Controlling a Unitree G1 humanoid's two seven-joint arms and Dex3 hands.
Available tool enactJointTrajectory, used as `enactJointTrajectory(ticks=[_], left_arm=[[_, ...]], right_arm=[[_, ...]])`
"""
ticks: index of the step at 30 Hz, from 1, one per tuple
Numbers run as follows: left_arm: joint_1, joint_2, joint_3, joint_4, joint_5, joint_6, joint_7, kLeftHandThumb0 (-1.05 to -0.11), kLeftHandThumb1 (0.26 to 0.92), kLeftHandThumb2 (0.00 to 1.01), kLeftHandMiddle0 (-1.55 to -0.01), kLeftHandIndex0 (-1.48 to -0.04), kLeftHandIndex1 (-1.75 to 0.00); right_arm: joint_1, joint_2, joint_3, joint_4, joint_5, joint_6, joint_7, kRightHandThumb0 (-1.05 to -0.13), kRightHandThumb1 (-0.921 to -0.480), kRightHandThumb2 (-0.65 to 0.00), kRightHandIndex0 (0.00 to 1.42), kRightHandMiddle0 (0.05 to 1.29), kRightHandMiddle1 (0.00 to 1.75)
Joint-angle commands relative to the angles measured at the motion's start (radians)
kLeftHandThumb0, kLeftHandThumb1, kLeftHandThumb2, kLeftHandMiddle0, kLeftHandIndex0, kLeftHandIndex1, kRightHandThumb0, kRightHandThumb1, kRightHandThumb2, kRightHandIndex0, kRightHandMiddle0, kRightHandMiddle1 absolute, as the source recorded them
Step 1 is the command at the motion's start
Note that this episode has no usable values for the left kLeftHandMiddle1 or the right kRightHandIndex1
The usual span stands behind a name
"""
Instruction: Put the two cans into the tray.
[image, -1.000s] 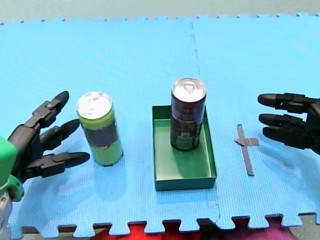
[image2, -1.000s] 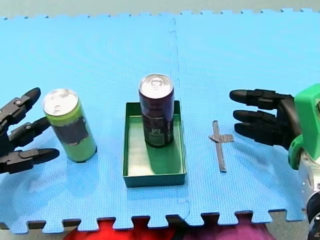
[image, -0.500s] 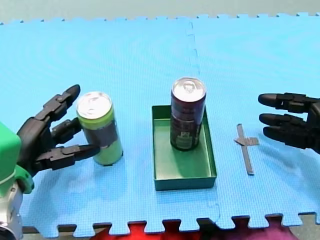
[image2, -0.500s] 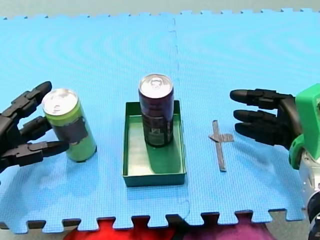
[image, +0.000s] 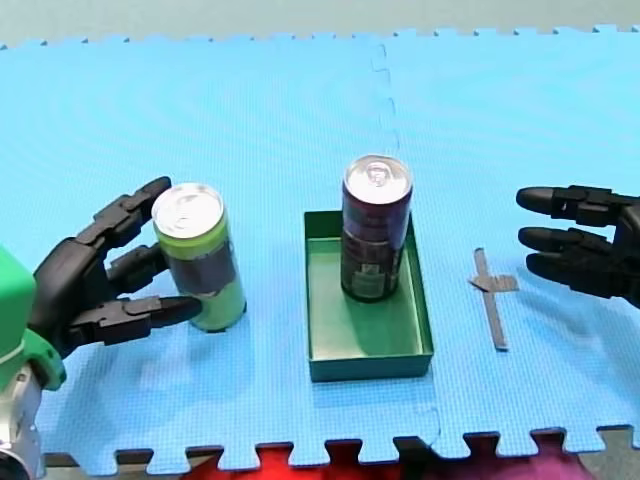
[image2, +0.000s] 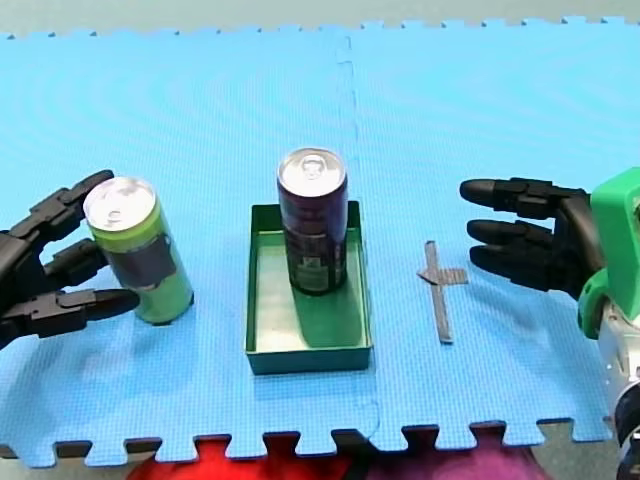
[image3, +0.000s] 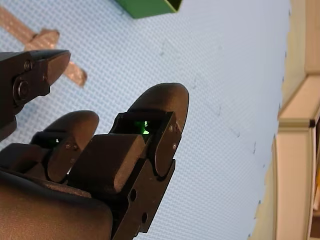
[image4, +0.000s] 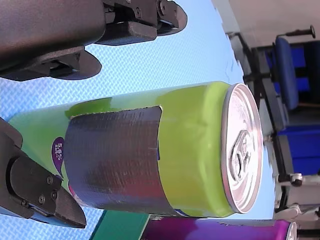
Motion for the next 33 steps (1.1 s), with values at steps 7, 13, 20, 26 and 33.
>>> enactJointTrajectory(ticks=[7, 13, 20, 26, 33], left_arm=[[-0.007, 0.009, 0.004, 0.004, -0.002, 0.014, -0.013, -1.048, 0.701, 0.02, -0.3, -0.14, 0.0], [-0.009, 0.006, 0.006, 0.005, -0.006, 0.023, -0.033, -1.048, 0.712, 0.02, -0.29, -0.13, 0.0], [-0.015, 0.007, 0.006, 0.02, 0.0, 0.012, -0.034, -1.048, 0.729, 0.02, -0.28, -0.12, 0.0], [-0.024, 0.006, 0.004, 0.03, 0.004, -0.004, -0.038, -1.048, 0.747, 0.02, -0.28, -0.11, 0.0], [-0.03, -0.004, 0.0, 0.043, 0.012, -0.024, -0.021, -1.048, 0.764, 0.02, -0.28, -0.1, 0.0]], right_arm=[[-0.006, -0.001, 0.002, 0.003, -0.003, -0.005, -0.01, -0.585, -0.766, -0.001, 0.77, 1.03, 0.0], [-0.006, -0.001, 0.006, 0.001, -0.006, -0.008, -0.018, -0.589, -0.767, -0.001, 0.77, 1.03, 0.0], [-0.006, -0.001, 0.007, 0.001, -0.009, -0.011, -0.019, -0.595, -0.767, 0.0, 0.77, 1.03, 0.0], [-0.006, -0.001, 0.005, 0.001, -0.008, -0.011, -0.018, -0.598, -0.767, 0.0, 0.76, 1.03, 0.0], [-0.003, -0.001, 0.003, 0.002, -0.007, -0.012, -0.016, -0.599, -0.767, 0.0, 0.76, 1.04, 0.0]])
